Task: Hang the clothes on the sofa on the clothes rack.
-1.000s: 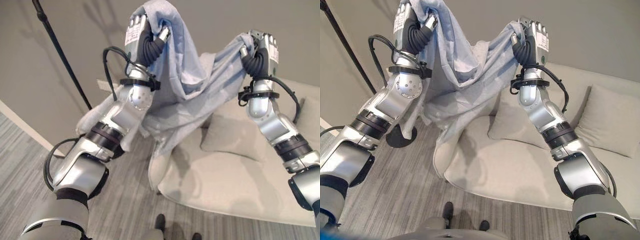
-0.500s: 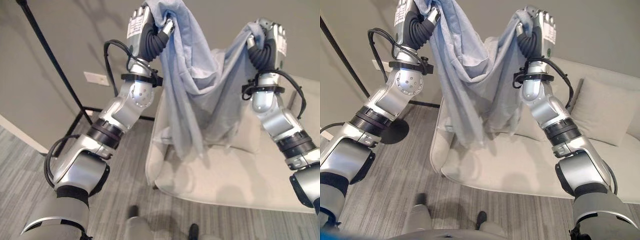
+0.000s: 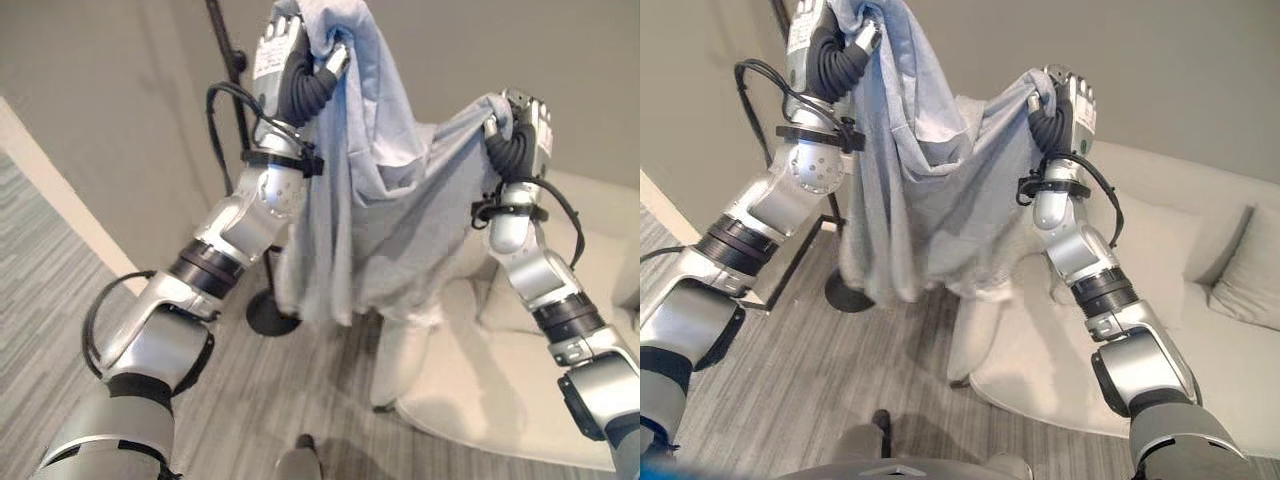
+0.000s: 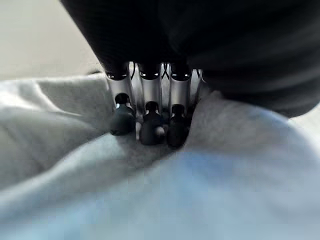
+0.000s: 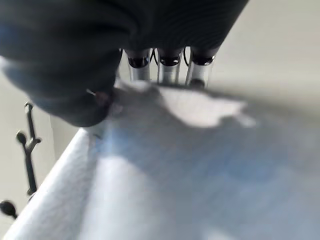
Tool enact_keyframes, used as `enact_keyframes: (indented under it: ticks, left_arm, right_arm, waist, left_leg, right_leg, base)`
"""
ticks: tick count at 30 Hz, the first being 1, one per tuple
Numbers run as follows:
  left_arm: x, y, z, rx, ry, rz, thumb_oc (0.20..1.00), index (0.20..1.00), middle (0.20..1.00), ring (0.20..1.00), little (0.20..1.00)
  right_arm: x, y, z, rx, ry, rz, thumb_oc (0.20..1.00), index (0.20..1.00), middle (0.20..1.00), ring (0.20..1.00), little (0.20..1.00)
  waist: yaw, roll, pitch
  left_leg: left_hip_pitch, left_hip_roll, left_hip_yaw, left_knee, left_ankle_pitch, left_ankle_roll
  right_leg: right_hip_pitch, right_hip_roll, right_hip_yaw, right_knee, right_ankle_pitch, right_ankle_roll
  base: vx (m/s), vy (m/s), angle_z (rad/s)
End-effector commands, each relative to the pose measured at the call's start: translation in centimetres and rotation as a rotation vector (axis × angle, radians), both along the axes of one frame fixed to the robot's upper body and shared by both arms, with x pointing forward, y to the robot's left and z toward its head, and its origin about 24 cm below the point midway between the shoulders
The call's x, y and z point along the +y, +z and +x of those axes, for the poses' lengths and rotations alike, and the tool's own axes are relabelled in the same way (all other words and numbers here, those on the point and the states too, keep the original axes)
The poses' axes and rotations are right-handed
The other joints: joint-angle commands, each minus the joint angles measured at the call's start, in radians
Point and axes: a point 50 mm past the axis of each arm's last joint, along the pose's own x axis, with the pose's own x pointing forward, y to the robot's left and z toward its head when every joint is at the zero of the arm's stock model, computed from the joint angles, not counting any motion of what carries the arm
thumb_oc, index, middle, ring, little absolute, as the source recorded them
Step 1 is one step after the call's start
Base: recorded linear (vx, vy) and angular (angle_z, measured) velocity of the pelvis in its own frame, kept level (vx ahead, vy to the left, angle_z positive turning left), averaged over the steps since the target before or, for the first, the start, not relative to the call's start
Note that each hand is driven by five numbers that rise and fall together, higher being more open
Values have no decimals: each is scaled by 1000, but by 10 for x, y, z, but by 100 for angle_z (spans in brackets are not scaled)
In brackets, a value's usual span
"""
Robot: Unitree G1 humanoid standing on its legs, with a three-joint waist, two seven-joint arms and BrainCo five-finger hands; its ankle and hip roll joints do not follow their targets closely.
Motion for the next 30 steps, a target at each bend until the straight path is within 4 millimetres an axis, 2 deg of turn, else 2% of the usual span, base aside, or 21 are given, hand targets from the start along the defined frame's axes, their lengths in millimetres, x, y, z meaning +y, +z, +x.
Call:
enact_keyframes:
  ticks: [1,4,5,6,8,9,11,18,20,22,23,26,27,29,30]
  left_arm:
    - [2,23,-1,-74,17,-9,200,200,200,200,200]
    - [5,22,1,-67,31,-15,200,200,200,200,200]
    - [5,20,1,-64,29,-28,200,200,200,200,200]
    - [5,20,1,-63,29,-29,200,200,200,200,200]
    - [1,20,1,-64,18,-29,200,200,200,200,200]
    - [1,21,2,-64,28,-14,200,200,200,200,200]
    - [1,24,3,-66,31,-8,200,200,200,200,200]
    - [1,22,3,-58,28,-19,200,200,200,200,200]
    - [0,21,2,-54,21,-19,200,200,200,200,200]
    - [0,22,1,-62,13,-23,200,200,200,200,200]
    - [0,25,0,-71,12,-25,200,200,200,200,200]
    - [1,29,1,-81,21,-26,200,200,200,200,200]
    - [3,31,2,-86,29,-25,200,200,200,200,200]
    - [4,32,2,-89,38,-28,200,200,200,200,200]
    - [4,30,4,-84,40,-26,200,200,200,200,200]
  right_arm:
    - [-4,41,0,-129,-14,-76,200,200,200,200,200]
    - [0,44,2,-131,-1,-96,200,200,200,200,200]
    - [-2,44,2,-135,-8,-100,200,200,200,200,200]
    - [-2,44,2,-135,-8,-101,200,200,200,200,200]
    - [-3,49,1,-150,-16,-120,200,200,200,200,200]
    - [-2,51,2,-151,-15,-132,200,200,200,200,200]
    - [0,55,2,-155,-10,-146,200,200,200,200,200]
    - [5,54,2,-149,20,-152,200,200,200,200,200]
    - [8,55,0,-156,36,-151,200,200,200,200,200]
    - [7,58,0,-163,34,-153,200,200,200,200,200]
    - [8,63,0,-177,32,-160,200,200,200,200,200]
    - [7,66,1,-183,26,-163,200,200,200,200,200]
    - [3,67,2,-183,10,-165,200,200,200,200,200]
    - [0,68,2,-187,-4,-159,200,200,200,200,200]
    - [-4,66,3,-185,-16,-148,200,200,200,200,200]
  waist:
    - [34,1,-114]
    - [41,-12,-111]
    - [39,-9,-99]
    - [39,-7,-99]
    - [28,-5,-89]
    - [27,-7,-97]
    - [24,-4,-109]
    - [19,-1,-112]
    - [20,-1,-95]
    - [17,2,-85]
    - [19,6,-79]
    - [18,6,-82]
    - [12,3,-82]
    - [11,1,-75]
    - [13,5,-67]
  left_leg:
    - [64,23,2,-127,-5,-134]
    - [89,-13,6,-149,-4,-128]
    - [94,-22,4,-152,-4,-123]
    - [95,-21,3,-152,-6,-123]
    - [100,-33,-20,-145,-8,-119]
    - [106,-40,-26,-142,-19,-117]
    - [109,-41,-31,-130,-36,-111]
    - [91,-30,-67,-35,-89,-103]
    - [45,-29,-78,48,-101,-114]
    - [20,-16,-79,66,-96,-126]
    - [1,18,-74,46,-78,-130]
    - [-16,56,-77,-1,-44,-140]
    - [-40,100,-75,-72,-19,-154]
    - [-70,138,-70,-144,7,-169]
    - [-95,175,-69,-199,34,-186]
  right_leg:
    - [-31,130,-49,-149,-35,-11]
    - [-47,217,-53,-181,-43,-30]
    - [-59,240,-35,-190,-50,-40]
    - [-58,241,-35,-189,-52,-41]
    - [-58,263,9,-203,-46,-42]
    - [-43,261,16,-231,-17,-36]
    - [-20,261,15,-265,4,-26]
    - [20,263,3,-288,11,-25]
    - [34,259,-2,-291,3,-27]
    - [34,257,-10,-290,1,-27]
    - [32,252,-14,-290,-1,-21]
    - [19,243,-11,-287,-1,-15]
    - [9,231,-11,-279,-17,-4]
    - [9,223,-12,-271,-38,2]
    - [22,216,-14,-258,-68,6]
  base:
    - [5,143,12]
    - [42,91,9]
    - [28,48,5]
    - [35,34,3]
    - [87,-19,-3]
    - [146,-74,26]
    - [107,-56,28]
    - [72,-71,10]
    - [4,-7,10]
    - [-29,58,21]
    - [-18,102,21]
    - [8,127,5]
    - [45,239,-2]
    - [103,286,9]
    - [182,361,15]
